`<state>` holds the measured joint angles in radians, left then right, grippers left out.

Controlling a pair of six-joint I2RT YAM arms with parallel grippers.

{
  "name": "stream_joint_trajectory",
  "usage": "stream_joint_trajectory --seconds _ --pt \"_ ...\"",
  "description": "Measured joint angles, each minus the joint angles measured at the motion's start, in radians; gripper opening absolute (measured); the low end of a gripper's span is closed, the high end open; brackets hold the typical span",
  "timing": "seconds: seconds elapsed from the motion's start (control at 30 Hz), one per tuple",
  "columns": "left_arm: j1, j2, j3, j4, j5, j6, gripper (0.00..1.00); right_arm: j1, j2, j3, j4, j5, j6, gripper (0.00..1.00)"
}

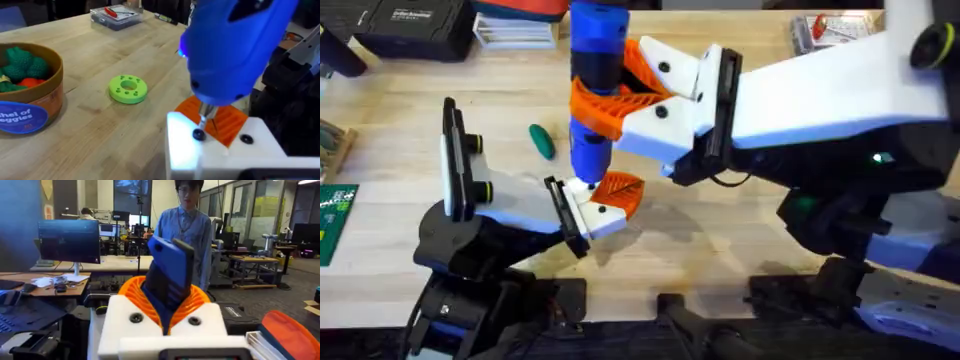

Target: Pick up the gripper from the table and insert it into the empty holder that is missing its gripper. Then pick up a screw, insert it into the mounting hole, and use the screwdriver to tighten it. Finally, clean up the table by picking up the vegetable and placing it into the bucket.

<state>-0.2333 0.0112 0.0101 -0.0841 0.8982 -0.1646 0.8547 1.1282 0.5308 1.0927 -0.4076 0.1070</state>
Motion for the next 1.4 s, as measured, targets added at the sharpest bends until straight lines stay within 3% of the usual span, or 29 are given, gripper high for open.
stream_joint_trajectory --seconds 1.27,1.4 --pt "0.000 0.000 0.000 -0.001 0.000 0.000 0.004 0.000 0.000 0.000 -0.048 0.012 -0.003 0.025" --pt "0.000 0.000 0.000 -0.001 0.000 0.000 0.004 -0.005 0.008 -0.001 0.073 0.012 -0.002 0.025"
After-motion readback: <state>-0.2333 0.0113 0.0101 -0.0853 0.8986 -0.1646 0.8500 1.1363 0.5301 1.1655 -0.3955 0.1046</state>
